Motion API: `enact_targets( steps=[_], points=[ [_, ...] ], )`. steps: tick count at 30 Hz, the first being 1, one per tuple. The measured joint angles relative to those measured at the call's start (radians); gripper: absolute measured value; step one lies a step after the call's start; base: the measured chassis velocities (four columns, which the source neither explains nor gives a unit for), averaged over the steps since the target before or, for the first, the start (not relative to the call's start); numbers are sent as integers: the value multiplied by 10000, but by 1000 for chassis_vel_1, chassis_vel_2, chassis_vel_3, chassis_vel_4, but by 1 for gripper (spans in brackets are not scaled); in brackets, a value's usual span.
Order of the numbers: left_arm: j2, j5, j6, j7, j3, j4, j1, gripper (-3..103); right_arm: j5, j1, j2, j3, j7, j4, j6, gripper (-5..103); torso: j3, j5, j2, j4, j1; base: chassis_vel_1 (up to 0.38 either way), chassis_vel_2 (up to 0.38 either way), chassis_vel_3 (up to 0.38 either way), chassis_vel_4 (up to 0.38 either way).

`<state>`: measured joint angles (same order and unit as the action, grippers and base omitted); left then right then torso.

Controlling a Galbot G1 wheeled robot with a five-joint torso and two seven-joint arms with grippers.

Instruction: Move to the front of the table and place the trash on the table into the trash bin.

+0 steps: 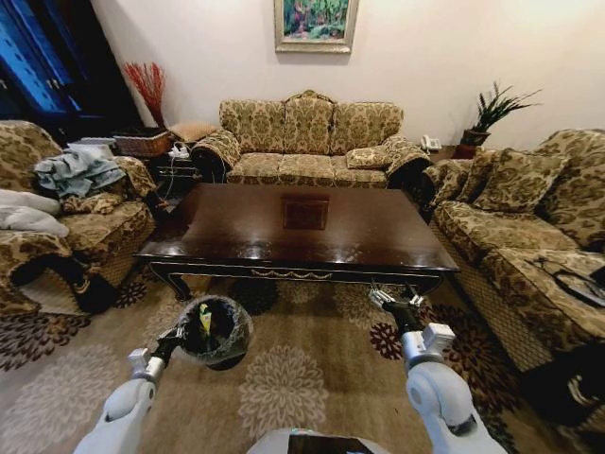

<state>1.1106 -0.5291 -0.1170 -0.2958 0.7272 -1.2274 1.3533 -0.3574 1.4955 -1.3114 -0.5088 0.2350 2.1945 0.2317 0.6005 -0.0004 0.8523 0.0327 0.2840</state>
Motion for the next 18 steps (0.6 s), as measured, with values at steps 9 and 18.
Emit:
enact_targets(
  steps=[9, 18],
  points=[
    [-118, -225, -218, -38, -263, 877, -507, 3, 26, 55, 11, -187, -103, -323, -161, 100, -174, 2, -298, -1, -127, 0, 0, 0, 0],
    [39, -88, -239, 67, -372, 1277, -823, 3, 2, -85, 222, -80, -62, -448, -131, 100, -357, 4, -633, -1, -276, 0, 0, 0, 0]
  ],
)
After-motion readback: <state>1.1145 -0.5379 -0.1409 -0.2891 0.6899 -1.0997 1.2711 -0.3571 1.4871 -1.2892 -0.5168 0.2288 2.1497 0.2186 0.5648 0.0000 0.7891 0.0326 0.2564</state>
